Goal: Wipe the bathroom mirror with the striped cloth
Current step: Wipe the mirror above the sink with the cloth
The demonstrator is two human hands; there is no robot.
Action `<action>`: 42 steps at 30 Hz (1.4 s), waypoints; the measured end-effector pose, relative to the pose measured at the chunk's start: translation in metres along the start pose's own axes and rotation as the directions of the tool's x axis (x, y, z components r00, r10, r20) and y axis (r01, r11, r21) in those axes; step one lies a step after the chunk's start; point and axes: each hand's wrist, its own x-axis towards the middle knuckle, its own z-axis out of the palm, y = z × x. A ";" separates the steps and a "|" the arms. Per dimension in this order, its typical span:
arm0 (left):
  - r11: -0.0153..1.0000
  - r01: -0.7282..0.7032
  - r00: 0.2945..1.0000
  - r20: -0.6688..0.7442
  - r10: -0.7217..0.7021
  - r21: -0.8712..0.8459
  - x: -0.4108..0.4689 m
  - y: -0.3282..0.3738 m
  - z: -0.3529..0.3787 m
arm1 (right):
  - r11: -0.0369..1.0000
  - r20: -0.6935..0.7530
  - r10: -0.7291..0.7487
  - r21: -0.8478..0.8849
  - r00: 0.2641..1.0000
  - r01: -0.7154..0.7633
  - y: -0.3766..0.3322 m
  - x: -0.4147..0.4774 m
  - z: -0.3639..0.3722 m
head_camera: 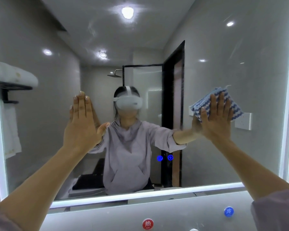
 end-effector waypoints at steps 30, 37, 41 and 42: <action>1.000 -0.013 1.000 -0.018 0.013 0.002 0.003 -0.005 0.006 | 0.784 0.158 -0.614 0.001 0.774 0.621 -0.118 -0.133 0.045; 0.999 -0.009 1.000 -0.016 0.010 0.037 0.003 -0.004 0.006 | 0.752 0.054 -0.656 -0.037 0.753 0.658 -0.071 -0.091 0.036; 0.999 -0.007 1.000 -0.021 0.008 0.046 0.003 -0.004 0.005 | 0.838 0.080 -0.534 -0.078 0.842 0.539 -0.024 -0.062 0.023; 0.999 -0.009 1.000 -0.022 0.010 0.046 0.003 -0.003 0.004 | 0.861 0.096 -0.494 -0.088 0.864 0.502 -0.011 -0.056 0.019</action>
